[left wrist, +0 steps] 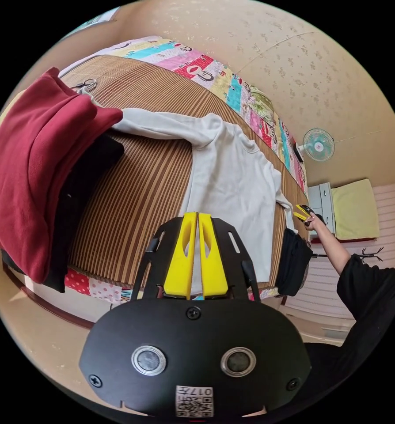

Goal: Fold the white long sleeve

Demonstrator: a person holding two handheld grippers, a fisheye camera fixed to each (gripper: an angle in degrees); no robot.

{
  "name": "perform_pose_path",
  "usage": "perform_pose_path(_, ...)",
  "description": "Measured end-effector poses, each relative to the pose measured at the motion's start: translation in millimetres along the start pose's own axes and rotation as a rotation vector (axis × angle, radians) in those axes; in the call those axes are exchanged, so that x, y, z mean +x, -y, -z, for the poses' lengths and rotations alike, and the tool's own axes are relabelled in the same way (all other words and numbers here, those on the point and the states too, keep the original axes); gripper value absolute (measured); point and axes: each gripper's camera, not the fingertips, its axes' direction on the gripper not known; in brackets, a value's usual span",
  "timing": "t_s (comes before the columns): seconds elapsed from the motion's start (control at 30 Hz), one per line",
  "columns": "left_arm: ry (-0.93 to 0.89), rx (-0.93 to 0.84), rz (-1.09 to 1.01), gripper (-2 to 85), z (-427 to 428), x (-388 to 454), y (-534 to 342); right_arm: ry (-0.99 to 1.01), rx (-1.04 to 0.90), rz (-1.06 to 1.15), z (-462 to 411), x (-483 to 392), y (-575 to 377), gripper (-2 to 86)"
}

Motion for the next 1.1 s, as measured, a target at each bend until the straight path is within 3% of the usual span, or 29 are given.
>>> perform_pose_path(0.2,0.043,-0.011,-0.023,-1.0,-3.2,10.9,16.6,0.028,-0.049,-0.021,-11.8,20.4,19.7,5.0)
perform_pose_path(0.27,0.051,-0.028,-0.027,-1.0,-2.6,11.5,20.9,0.258,-0.016,0.183,9.5,-3.6,15.3,3.1)
perform_pose_path(0.37,0.080,-0.033,-0.054,-1.0,0.4,15.4,23.7,0.411,0.030,0.433,52.8,-35.9,-18.0,2.4)
perform_pose_path(0.43,0.088,-0.035,-0.047,-1.0,-0.8,15.7,24.0,0.437,0.049,0.447,69.9,-32.9,-39.5,2.2)
perform_pose_path(0.5,0.045,-0.038,-0.014,-1.0,-8.6,12.8,24.2,0.416,0.087,0.416,76.4,-17.2,-56.7,2.3)
perform_pose_path(0.67,-0.066,-0.033,0.087,-1.0,-27.4,3.0,24.7,0.129,0.131,0.093,56.0,71.8,-57.5,3.0)
perform_pose_path(0.73,-0.097,-0.027,0.113,-1.0,-31.1,-0.3,23.5,0.045,0.071,0.004,50.0,88.0,-59.1,3.5)
perform_pose_path(0.83,-0.068,-0.055,0.107,-1.0,-37.1,-1.3,23.4,0.024,0.034,0.051,57.5,74.5,-70.2,6.0)
perform_pose_path(0.93,-0.067,-0.085,0.028,-0.9,-42.3,9.0,27.2,-0.049,0.124,0.091,81.3,55.0,-70.0,9.6)
perform_pose_path(1.1,-0.115,-0.078,-0.129,-0.3,-54.8,43.1,43.1,-0.155,0.080,0.187,71.8,34.2,-6.3,12.6)
